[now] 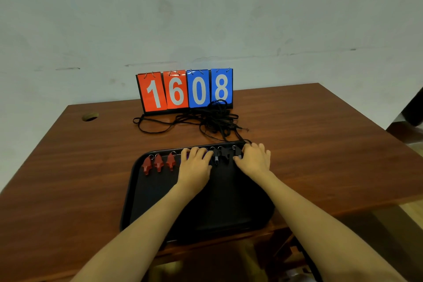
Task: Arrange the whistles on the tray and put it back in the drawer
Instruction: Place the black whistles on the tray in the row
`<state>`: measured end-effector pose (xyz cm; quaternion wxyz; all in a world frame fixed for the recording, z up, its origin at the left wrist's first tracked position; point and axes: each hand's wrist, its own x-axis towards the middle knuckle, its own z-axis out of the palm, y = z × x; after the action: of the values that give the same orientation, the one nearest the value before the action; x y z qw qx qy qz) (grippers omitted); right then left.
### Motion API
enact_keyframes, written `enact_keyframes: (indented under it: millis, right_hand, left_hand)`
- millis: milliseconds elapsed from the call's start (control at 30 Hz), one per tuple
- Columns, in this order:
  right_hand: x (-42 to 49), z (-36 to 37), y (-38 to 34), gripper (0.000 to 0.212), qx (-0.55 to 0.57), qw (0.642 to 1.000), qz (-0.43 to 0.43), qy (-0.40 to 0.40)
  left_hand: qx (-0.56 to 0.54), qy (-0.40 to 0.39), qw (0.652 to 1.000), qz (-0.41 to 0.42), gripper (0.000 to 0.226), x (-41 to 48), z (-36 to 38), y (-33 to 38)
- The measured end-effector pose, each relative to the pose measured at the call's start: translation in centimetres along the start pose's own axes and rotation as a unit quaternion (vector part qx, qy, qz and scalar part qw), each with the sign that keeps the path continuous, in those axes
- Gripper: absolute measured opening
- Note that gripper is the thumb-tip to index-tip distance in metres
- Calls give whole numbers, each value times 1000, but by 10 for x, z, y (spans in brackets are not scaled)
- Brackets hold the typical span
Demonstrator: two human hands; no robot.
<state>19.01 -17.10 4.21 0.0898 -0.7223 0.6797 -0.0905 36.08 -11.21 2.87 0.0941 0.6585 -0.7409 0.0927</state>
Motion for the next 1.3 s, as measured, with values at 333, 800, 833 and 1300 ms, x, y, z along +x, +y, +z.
enact_keyframes:
  millis: [333,800,833,1300]
  right_hand:
    - [4,3,-2,44,-1,1000,13,0]
    - [3,3,-1,48,-5,1000,12,-5]
    - [3,2,-1,49,-5,1000,11,-11]
    - [48,-47,13,27,87,994,-59,26]
  left_hand:
    - [38,-10,997,73,54,9,10,24]
    - [37,-8,996,81,55,11,10,27]
    - [35,-2,996,79,55,11,11,27]
    - [7,-17,999,38,45,60,-9,19]
